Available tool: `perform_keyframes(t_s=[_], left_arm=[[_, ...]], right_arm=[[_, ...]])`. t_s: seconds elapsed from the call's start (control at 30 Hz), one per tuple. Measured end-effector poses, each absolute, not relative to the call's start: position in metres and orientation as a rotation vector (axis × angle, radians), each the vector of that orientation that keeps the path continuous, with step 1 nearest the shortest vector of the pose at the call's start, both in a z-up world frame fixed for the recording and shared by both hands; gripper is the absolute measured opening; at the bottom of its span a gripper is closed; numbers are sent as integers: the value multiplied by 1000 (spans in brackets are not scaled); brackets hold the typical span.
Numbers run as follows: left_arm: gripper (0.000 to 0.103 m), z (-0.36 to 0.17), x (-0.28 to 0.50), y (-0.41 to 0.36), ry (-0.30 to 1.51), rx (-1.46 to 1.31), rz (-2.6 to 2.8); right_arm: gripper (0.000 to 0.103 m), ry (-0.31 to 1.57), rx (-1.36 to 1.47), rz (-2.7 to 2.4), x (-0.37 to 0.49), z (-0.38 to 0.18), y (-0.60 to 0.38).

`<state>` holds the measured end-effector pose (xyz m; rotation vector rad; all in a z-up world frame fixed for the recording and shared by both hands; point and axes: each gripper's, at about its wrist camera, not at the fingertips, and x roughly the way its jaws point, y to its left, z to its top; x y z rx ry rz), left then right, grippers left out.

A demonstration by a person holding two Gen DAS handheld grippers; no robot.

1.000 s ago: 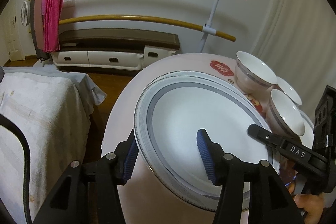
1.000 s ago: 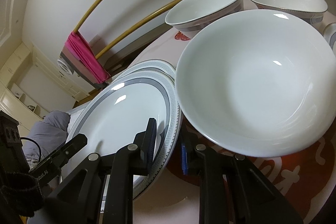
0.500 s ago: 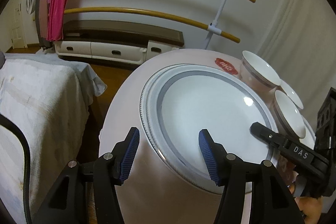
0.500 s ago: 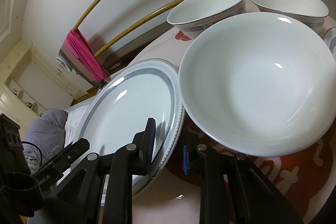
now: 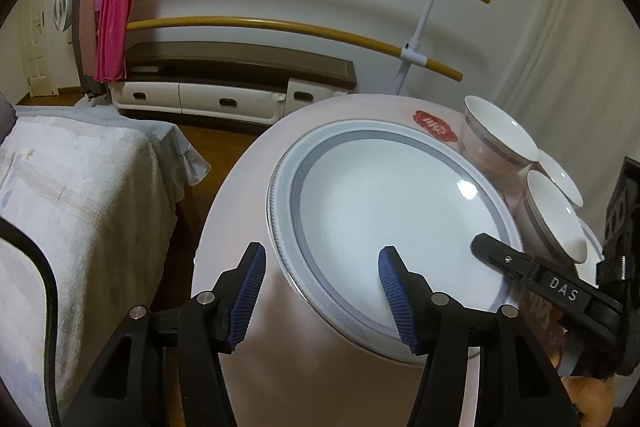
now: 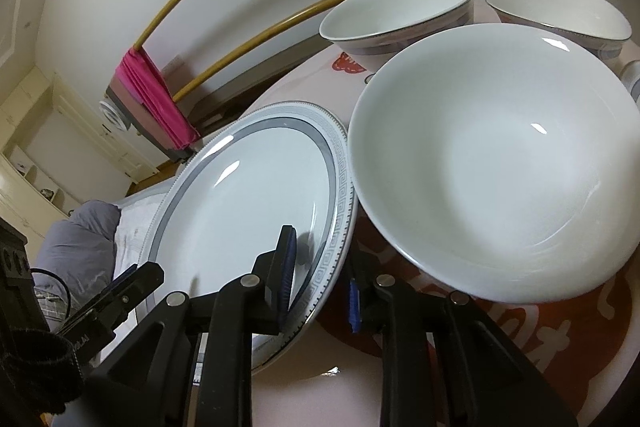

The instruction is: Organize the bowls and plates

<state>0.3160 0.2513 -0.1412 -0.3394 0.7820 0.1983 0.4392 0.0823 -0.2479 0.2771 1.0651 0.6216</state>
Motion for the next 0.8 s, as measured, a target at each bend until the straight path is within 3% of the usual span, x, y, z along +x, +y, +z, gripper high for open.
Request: perform_keyframes(t_s=[0.3, 0.4, 0.47, 0.67, 0.8], left_arm=[[58, -128, 304, 239, 761, -311, 214], [61, -119, 296, 230, 743, -294, 243], [61, -112, 289, 221, 729, -276, 256], [67, -87, 267, 179, 665, -205, 262], [73, -71, 245, 146, 610, -160, 251]], right_arm=[[24, 1085, 287, 622, 439, -246, 84], [34, 1066, 273, 625, 432, -238, 81], [50, 1049, 255, 617, 423, -229, 76], [63, 1036, 213, 633, 389, -204, 57], [64, 972, 195, 602, 365, -184, 27]])
